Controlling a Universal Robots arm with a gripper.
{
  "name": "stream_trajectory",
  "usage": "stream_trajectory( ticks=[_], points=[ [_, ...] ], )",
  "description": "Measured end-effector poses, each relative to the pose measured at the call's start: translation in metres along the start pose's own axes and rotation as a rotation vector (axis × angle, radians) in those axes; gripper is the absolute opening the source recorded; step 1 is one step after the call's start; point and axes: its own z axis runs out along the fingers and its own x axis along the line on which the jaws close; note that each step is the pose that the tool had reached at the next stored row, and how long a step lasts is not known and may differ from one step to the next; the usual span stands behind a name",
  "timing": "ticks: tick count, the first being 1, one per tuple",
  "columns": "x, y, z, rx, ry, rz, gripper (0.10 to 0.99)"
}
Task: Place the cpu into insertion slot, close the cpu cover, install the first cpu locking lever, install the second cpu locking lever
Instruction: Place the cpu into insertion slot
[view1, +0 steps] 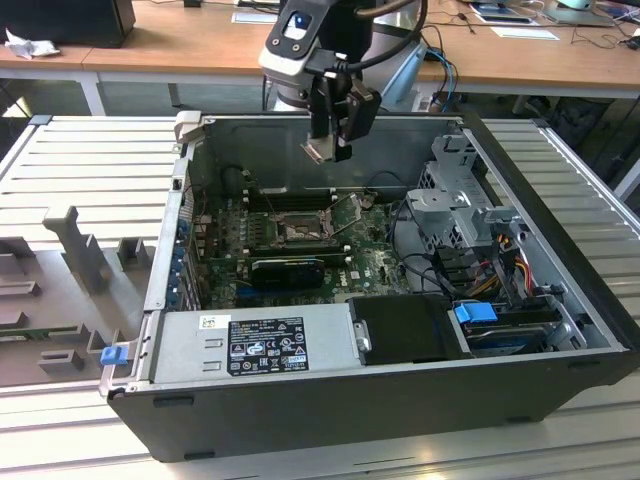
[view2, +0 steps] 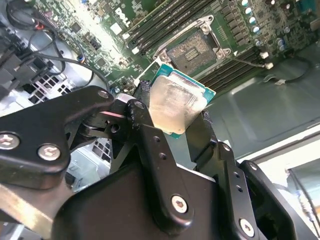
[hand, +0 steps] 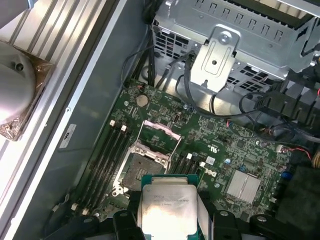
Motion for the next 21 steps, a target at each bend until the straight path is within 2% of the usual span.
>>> stream_trajectory(
  ticks=[11, 14, 16, 21],
  points=[
    [0.0, -0.0001, 0.0018, -0.004, -0.0169, 0.19, 0.529],
    [-0.0001, -0.0003, 0.0033, -0.005, -0.0238, 0.267, 0.529],
    [-0.0001, -0.0005, 0.0062, -0.006, -0.0279, 0.312, 0.529],
    [0.0003, -0.0012, 0.0155, -0.005, -0.0323, 0.367, 0.529]
  ],
)
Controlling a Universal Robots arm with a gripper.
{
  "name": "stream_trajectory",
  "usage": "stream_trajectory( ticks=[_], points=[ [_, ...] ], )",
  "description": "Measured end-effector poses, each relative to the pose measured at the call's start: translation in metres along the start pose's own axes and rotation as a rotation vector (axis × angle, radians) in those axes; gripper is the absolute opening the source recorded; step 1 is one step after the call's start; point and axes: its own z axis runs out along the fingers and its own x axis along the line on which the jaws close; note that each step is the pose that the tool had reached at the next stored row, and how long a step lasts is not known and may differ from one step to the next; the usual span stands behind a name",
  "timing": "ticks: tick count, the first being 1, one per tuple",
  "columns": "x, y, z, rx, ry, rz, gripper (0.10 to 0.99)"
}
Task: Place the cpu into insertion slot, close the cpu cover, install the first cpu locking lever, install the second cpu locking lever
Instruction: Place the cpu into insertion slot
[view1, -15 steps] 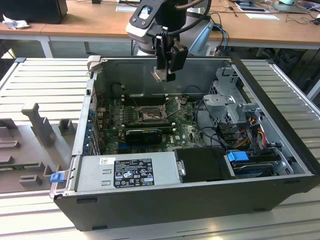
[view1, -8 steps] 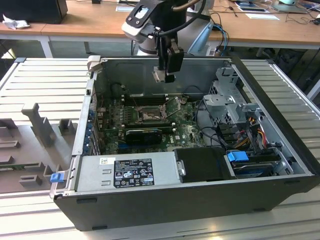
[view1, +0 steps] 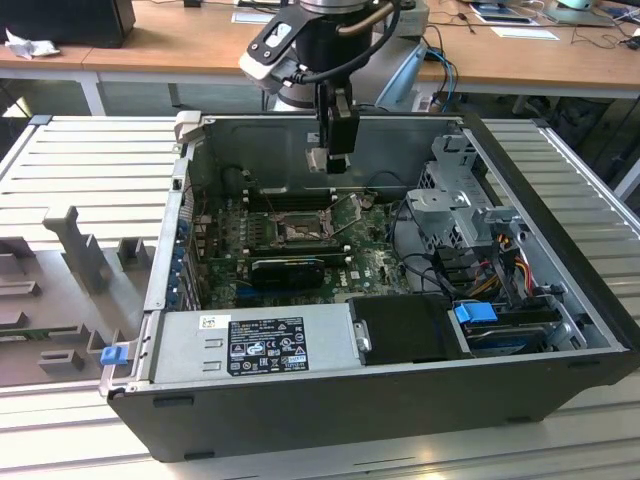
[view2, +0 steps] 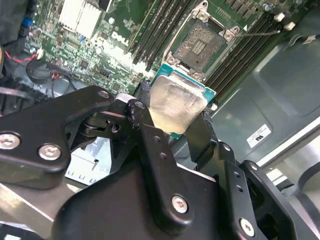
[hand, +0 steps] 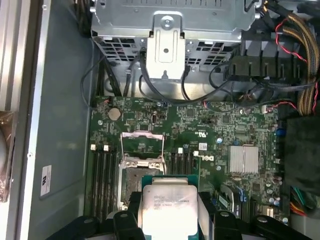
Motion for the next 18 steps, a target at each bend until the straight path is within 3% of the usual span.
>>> stream_trajectory(
  ticks=[11, 18],
  points=[
    [-0.0002, -0.0019, 0.0271, 0.005, -0.0015, 0.029, 0.529],
    [0.0028, -0.0053, 0.0472, 0.006, 0.0034, -0.028, 0.529]
  ],
)
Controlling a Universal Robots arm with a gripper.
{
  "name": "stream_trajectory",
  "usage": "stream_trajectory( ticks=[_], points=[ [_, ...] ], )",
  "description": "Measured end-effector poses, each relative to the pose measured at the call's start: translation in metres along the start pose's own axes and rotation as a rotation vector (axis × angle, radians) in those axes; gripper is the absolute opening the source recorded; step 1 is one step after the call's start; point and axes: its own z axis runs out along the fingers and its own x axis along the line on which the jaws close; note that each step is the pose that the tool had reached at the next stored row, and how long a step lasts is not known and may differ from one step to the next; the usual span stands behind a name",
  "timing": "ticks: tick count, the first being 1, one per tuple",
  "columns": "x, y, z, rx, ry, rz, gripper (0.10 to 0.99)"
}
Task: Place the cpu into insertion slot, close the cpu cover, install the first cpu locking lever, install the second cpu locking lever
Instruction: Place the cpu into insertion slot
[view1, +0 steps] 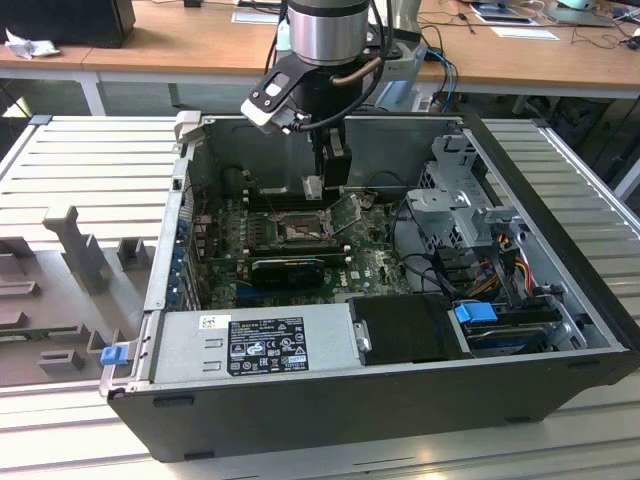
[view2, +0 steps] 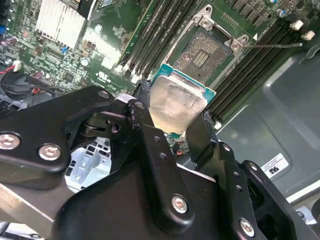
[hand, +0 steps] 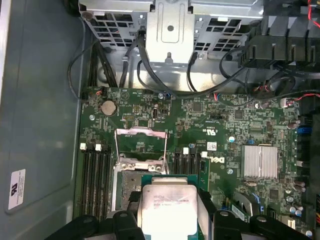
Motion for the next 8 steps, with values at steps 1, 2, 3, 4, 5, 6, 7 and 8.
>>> stream_trajectory(
  ticks=[1, 2, 3, 4, 5, 6, 7, 8],
  points=[
    [0.0012, -0.0002, 0.0017, 0.0, -0.0001, -0.001, 0.529],
    [0.0032, -0.0006, 0.0042, 0.0, 0.0, -0.001, 0.529],
    [0.0053, -0.0025, 0.0086, 0.0, 0.0005, -0.002, 0.529],
    [0.0054, -0.0043, 0.0111, -0.002, 0.0003, -0.003, 0.529],
    [0.0054, -0.0055, 0.0127, -0.002, 0.0001, -0.003, 0.529],
    [0.0059, -0.007, 0.0146, -0.003, 0.0001, -0.003, 0.529],
    [0.0067, -0.0092, 0.0171, -0.003, 0.0001, -0.003, 0.529],
    [0.0075, -0.0105, 0.0189, -0.003, 0.0001, -0.003, 0.529]
  ],
)
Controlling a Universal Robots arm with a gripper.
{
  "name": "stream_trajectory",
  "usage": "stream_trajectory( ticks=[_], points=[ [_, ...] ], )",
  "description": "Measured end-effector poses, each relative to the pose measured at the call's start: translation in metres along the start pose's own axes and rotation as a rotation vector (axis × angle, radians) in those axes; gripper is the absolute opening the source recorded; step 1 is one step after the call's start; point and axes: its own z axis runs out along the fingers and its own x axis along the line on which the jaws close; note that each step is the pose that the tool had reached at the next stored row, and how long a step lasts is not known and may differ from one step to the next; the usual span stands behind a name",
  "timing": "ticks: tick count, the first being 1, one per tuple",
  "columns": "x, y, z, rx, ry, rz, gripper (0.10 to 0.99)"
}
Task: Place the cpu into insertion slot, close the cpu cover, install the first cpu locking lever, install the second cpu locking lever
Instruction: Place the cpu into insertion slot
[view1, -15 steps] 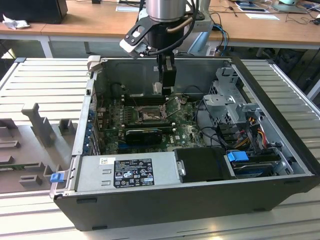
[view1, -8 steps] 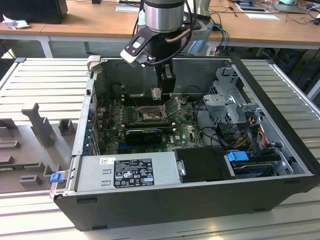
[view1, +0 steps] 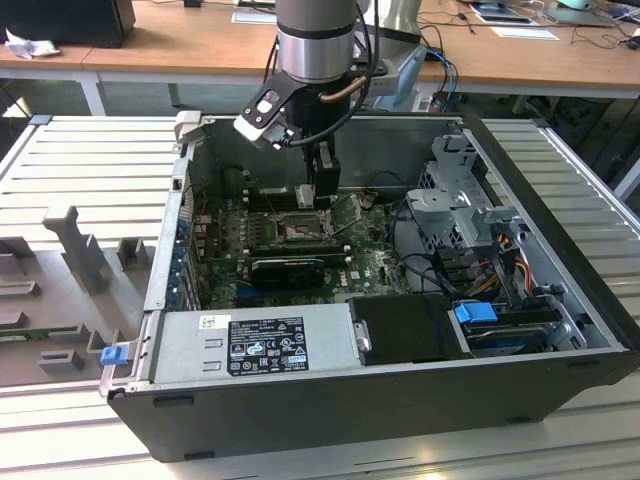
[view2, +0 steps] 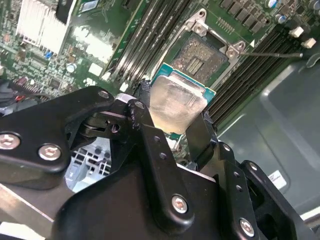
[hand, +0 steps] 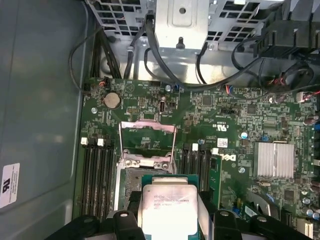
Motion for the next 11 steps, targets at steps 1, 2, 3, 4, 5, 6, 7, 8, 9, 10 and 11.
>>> stream_trajectory(
  ticks=[1, 2, 3, 4, 5, 6, 7, 8, 9, 10, 11],
  points=[
    [0.0017, -0.0016, 0.003, 0.0, 0.0, 0.0, 0.529],
    [0.0027, -0.0021, 0.0046, 0.0, 0.0, 0.0, 0.529],
    [0.0038, -0.0023, 0.0066, 0.0, 0.0, 0.0, 0.529],
    [0.0051, -0.0026, 0.0088, 0.0, 0.0, 0.0, 0.529],
    [0.0063, -0.0026, 0.0107, 0.0, -0.0001, 0.001, 0.529],
    [0.0079, -0.0035, 0.0142, 0.0, 0.0002, 0.001, 0.529],
    [0.0093, -0.0052, 0.0175, 0.0, -0.0001, 0.001, 0.529],
    [0.0101, -0.0063, 0.0194, 0.0, -0.0001, 0.001, 0.529],
    [0.0105, -0.007, 0.0207, 0.0, -0.0001, 0.001, 0.529],
    [0.0114, -0.0089, 0.0242, 0.0, 0.0, 0.001, 0.529],
    [0.012, -0.0105, 0.0276, 0.0, 0.0, 0.001, 0.529]
  ],
)
